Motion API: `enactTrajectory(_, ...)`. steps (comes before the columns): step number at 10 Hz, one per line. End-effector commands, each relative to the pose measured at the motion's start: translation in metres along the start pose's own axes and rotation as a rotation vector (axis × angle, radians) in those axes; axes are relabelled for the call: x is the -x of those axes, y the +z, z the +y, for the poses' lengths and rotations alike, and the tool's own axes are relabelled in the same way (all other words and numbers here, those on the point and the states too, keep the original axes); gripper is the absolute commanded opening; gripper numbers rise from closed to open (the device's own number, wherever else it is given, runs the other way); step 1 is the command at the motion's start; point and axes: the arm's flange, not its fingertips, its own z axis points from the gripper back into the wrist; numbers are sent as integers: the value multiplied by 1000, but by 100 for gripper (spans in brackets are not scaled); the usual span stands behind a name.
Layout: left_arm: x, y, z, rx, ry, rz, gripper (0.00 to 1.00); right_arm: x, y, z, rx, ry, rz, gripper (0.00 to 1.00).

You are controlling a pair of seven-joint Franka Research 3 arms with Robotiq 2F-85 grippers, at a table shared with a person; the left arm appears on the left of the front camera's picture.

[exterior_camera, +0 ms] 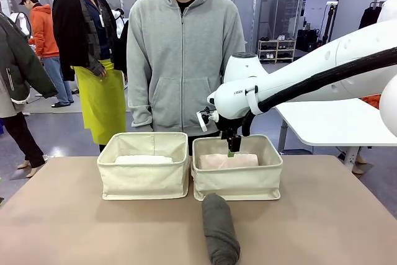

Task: Divide the towels into two baskets.
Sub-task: Pick up one hotel-folded towel from the bottom of the table and place it in the Fabric basket indicated by the person.

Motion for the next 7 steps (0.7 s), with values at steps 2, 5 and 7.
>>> enactTrajectory(2, 0, 2, -3, 1, -4, -13, 100, 1, 0, 0, 2, 8, 1, 100)
enactTrajectory(5, 0, 2, -3, 1, -4, -13, 100, 1, 0, 0, 0, -1, 0, 100)
enactTrajectory(7, 0, 2, -3, 1, -4, -13, 100, 22, 25, 36, -101, -123, -47, 100)
